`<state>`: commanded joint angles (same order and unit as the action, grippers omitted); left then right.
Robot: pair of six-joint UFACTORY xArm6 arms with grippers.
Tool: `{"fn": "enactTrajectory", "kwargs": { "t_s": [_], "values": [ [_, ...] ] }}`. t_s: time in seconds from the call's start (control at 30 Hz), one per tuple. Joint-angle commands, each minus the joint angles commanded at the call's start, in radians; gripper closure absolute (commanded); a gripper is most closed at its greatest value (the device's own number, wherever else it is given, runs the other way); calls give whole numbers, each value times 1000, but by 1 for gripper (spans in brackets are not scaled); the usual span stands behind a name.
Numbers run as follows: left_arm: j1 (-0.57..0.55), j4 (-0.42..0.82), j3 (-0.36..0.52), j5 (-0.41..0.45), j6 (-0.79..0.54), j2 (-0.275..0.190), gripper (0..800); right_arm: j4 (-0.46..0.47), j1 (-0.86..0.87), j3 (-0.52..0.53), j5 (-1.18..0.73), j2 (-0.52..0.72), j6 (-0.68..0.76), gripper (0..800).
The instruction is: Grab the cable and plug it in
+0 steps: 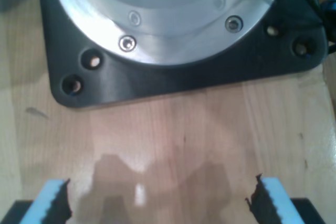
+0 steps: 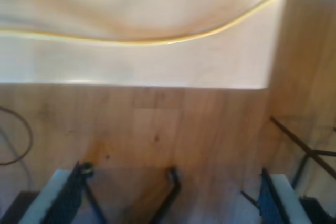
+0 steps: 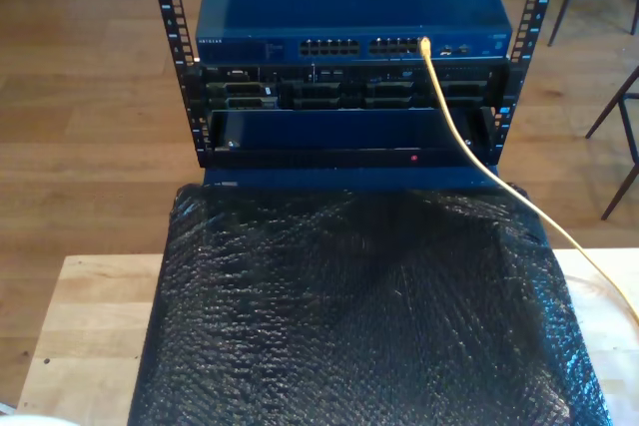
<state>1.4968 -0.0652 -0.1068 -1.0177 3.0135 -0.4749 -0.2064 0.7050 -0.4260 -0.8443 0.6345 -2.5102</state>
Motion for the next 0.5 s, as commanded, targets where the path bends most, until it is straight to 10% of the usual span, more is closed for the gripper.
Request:
{"fn": "enactTrajectory", "kwargs": {
  "t_s": [0.5],
  "values": [
    [0,0,0,0,0,0,0,3,439,55,-238,107,-420,1]
  ]
}}
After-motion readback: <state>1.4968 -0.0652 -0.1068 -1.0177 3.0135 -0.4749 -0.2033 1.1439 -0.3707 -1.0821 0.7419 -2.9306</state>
